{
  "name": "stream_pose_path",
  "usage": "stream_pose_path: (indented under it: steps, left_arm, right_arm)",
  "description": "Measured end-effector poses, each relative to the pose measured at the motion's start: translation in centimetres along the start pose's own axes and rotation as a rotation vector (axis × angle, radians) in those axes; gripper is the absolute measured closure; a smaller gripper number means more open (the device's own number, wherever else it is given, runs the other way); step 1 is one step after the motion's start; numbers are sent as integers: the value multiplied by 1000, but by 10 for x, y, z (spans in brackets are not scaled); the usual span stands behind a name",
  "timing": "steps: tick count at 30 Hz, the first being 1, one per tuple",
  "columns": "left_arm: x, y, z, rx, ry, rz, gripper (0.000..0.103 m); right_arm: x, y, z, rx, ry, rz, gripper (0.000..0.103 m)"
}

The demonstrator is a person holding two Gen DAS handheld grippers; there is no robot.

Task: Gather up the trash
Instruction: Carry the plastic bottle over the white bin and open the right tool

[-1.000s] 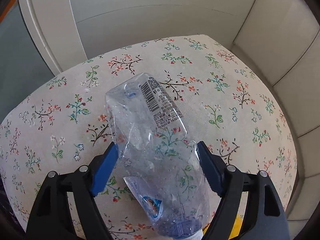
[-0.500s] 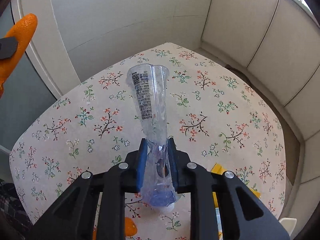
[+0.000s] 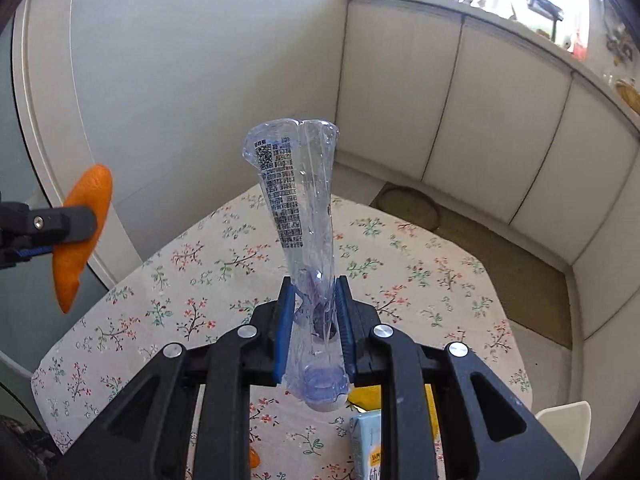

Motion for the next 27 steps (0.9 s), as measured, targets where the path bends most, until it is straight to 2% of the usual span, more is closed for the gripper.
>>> stream_pose_path:
  steps: [11, 21, 27]
  left_arm:
    - [31, 6, 81, 95, 123, 10, 83]
    - [68, 30, 152, 136, 231, -31, 83]
    - [93, 46, 186, 140, 287, -60, 83]
  right_arm:
    - [36, -75, 79, 152, 185, 104, 82]
    - [103, -129, 190, 320, 440, 124, 82]
    - [146, -149, 253, 382, 586, 110, 82]
Point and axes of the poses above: each gripper's, at about its wrist camera, not at the fingertips, and y roughly the way its jaws point, z to its right, x to its underside, the point moved 1 cm from there along y, roughly the way its jaws point, and after that the axes turned 4 degrees about -z, right-handed, at the moved point
